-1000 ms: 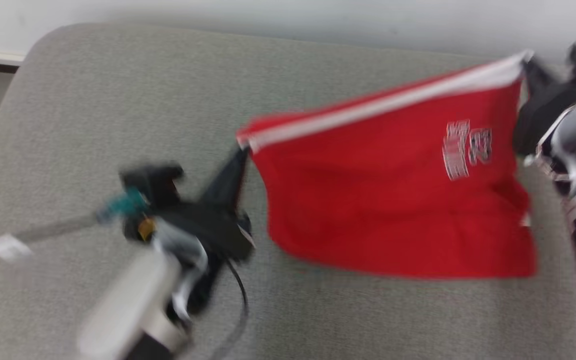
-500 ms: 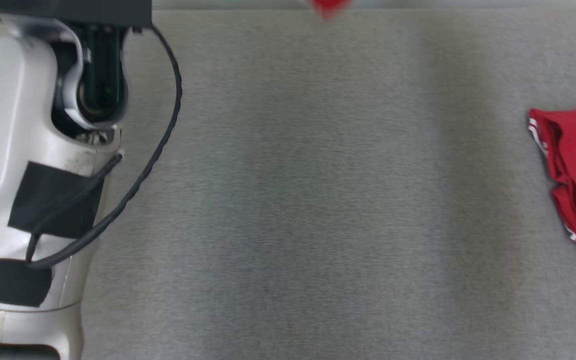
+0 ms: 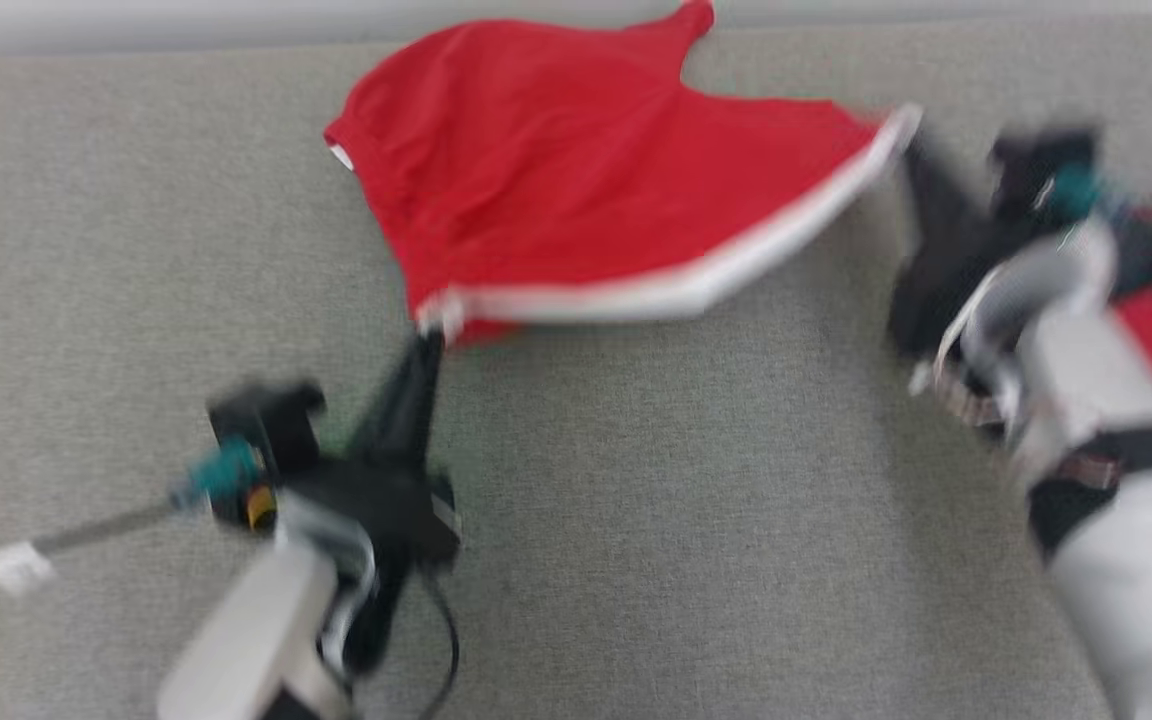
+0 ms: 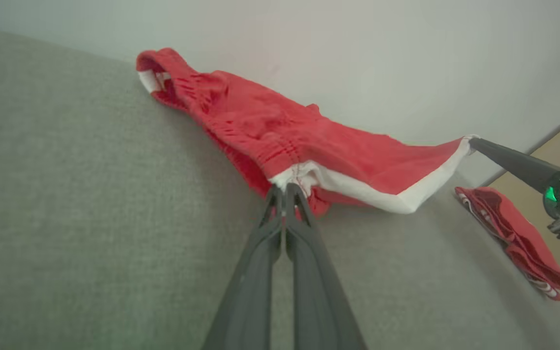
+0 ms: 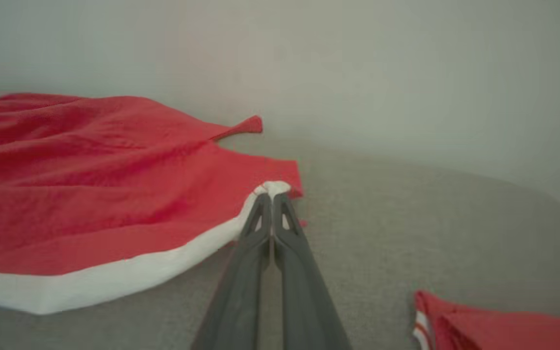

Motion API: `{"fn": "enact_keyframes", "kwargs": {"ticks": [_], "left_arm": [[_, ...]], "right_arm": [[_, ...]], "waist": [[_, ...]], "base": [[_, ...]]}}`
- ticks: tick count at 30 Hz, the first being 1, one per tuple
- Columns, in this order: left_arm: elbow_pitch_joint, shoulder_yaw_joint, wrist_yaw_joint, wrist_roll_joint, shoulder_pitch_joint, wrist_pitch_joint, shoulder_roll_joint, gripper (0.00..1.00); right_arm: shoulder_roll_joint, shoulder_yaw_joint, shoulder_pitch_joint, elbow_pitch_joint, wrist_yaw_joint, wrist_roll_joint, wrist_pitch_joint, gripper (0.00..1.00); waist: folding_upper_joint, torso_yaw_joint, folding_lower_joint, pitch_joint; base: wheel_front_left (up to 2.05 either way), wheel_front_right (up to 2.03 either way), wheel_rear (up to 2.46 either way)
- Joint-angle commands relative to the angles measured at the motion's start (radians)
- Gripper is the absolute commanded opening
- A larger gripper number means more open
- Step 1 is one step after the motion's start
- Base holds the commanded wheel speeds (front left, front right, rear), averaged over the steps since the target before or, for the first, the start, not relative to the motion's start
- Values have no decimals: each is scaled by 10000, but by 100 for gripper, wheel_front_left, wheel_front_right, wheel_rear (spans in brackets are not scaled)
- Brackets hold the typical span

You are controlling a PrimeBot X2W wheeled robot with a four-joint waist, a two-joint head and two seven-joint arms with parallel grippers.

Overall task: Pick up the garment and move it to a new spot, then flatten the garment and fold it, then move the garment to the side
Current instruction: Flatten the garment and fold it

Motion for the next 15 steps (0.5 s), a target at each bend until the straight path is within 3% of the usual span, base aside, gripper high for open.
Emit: {"fn": "enact_keyframes", "kwargs": {"ticks": [1,2,7,15], "left_arm": [[81,-101,-21,-13,432,-45,96,0],[290,-520,-50,167,1104,-67,219,0],[517,-690,-79,-32,2281,-129,334,0],[198,-776,26,77,3576,-135,842,0]], "right_arm": [[-88,499,716,-379,-17,698,426,0],[-784,774,1630,-1329,-22,1691,902,0],[-1635,619,4411,-3984,-20,3304,2222,0],[-2248,-833,8338,-7870,-22,3558,5306,0]], "waist": [[0,179,0,-489],[0,283,0,-852],[0,403,0,-1744],[0,274,0,-2669]], "base": [[0,0,0],[0,0,0],[0,0,0],[0,0,0]]}}
